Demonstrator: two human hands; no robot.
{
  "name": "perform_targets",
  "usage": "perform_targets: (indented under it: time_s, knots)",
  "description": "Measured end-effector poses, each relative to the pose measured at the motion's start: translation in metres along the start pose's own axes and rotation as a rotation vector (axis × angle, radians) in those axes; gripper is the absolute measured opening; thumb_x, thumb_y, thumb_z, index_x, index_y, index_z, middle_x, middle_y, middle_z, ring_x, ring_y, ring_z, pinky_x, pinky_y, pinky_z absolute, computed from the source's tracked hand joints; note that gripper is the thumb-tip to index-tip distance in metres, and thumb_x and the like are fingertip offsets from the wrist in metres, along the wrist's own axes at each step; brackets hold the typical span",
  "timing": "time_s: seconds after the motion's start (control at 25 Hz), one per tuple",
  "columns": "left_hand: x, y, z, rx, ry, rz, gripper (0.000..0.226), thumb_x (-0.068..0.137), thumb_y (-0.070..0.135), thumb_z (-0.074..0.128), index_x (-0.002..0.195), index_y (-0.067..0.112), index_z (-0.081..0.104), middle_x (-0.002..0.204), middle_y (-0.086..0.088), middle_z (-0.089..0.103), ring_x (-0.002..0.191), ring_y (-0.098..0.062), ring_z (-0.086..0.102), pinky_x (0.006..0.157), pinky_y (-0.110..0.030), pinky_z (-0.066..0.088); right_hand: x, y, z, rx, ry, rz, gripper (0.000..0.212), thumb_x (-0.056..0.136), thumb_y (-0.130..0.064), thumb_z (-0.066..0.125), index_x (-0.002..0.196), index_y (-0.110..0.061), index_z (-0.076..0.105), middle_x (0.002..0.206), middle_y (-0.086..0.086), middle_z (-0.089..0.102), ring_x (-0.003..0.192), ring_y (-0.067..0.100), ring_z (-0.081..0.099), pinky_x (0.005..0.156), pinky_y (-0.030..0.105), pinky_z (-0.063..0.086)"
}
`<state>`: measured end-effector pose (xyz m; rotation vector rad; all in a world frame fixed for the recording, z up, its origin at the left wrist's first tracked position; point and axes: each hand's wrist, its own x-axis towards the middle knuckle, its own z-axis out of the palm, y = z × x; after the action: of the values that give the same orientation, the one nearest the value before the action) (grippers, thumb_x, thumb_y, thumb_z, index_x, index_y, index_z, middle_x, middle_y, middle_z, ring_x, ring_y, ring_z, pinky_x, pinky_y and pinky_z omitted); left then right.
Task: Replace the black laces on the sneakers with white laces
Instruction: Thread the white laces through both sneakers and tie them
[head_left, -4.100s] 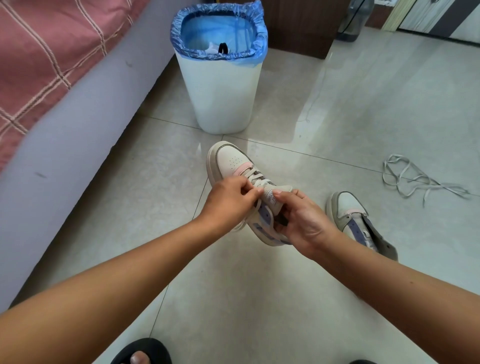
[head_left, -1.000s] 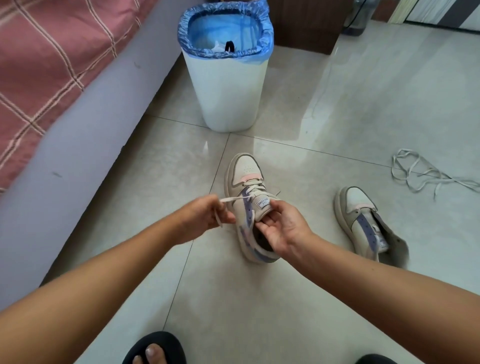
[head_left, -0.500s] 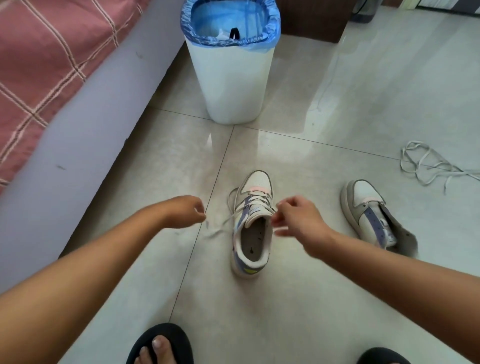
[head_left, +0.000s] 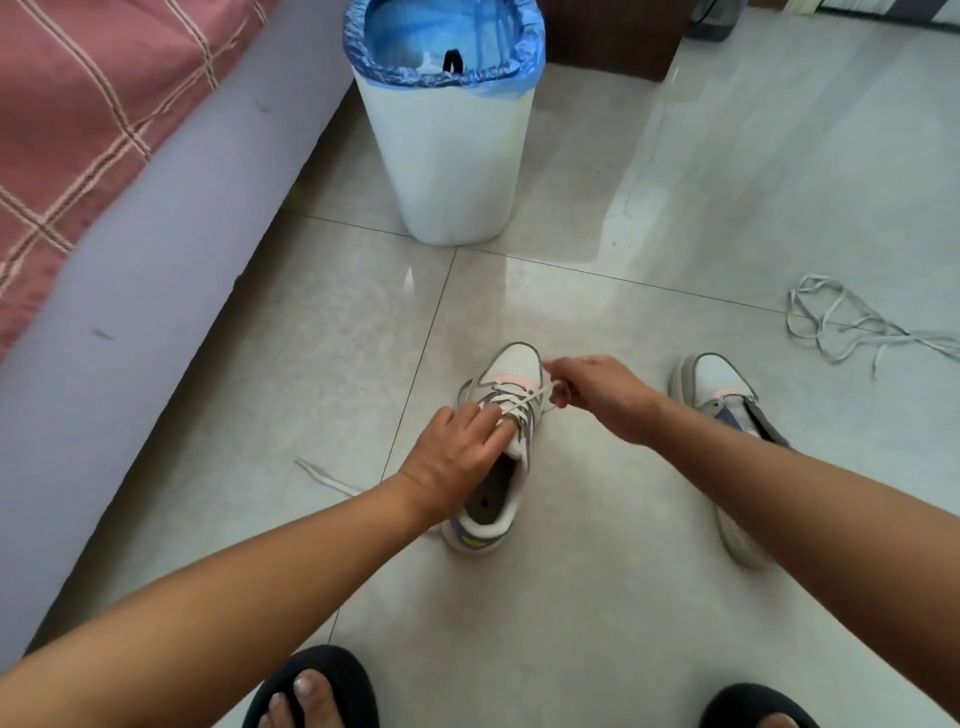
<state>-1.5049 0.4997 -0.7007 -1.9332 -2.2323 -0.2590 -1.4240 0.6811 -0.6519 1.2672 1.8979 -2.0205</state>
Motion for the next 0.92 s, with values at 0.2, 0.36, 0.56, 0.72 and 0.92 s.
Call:
perform_targets:
  time_s: [0.2,0.36,0.56,0.72,0.92]
  knots:
    - [-0.012,0.002,0.003,-0.062,-0.078,-0.110,0.049,0.055,-0.003,0.078,0.101,0.013,0.072,0.103,-0.011,0.041,0.084,-0.027,0.041,0.032,-0.021,0.033,0.000,-0.026,-0.016,-0.080,-0.130,0.064,0.026,0.091,-0.027,0.060,0.073,-0.009,0.055,0.051,-0.001,0.037,0.050,0.015,0.041,0.061,0.030,0.045]
    - [-0.016,0.000,-0.001,-0.108,-0.129,-0.228,0.056,0.048,0.000,0.086,0.099,0.021,0.074,0.099,-0.006,0.038,0.068,-0.026,0.056,0.032,-0.017,0.029,-0.017,-0.044,-0.036,-0.766,-0.177,-0.059,0.021,0.088,-0.026,0.064,0.074,-0.010,0.063,0.055,0.001,0.049,0.042,0.007,0.046,0.046,0.018,0.041]
    - [-0.016,0.000,0.001,-0.078,-0.033,-0.336,0.054,0.056,0.003,0.073,0.105,0.017,0.053,0.090,-0.007,0.045,0.057,-0.024,0.057,0.030,-0.020,0.033,-0.031,-0.056,-0.050,-1.184,-0.124,-0.146,0.019,0.089,-0.032,0.062,0.087,-0.015,0.069,0.081,0.000,0.064,0.075,0.016,0.058,0.063,0.026,0.042]
    - [-0.013,-0.007,0.004,0.066,0.101,-0.215,0.047,0.053,-0.002,0.074,0.080,0.013,0.039,0.076,-0.008,0.060,0.062,-0.023,0.053,0.038,-0.027,0.037,-0.040,-0.050,-0.057,-1.576,-0.128,-0.042,0.019,0.092,-0.037,0.055,0.095,-0.021,0.065,0.092,-0.001,0.062,0.086,0.019,0.057,0.069,0.027,0.042]
    - [-0.004,-0.016,-0.001,-0.047,0.211,-0.060,0.012,0.075,0.006,0.056,0.077,0.012,0.046,0.074,-0.009,0.060,0.060,-0.027,0.054,0.047,-0.031,0.039,-0.032,-0.015,-0.036,-1.635,-0.182,0.002,0.034,0.094,-0.038,0.051,0.120,-0.016,0.056,0.120,0.004,0.059,0.111,0.024,0.056,0.085,0.031,0.046]
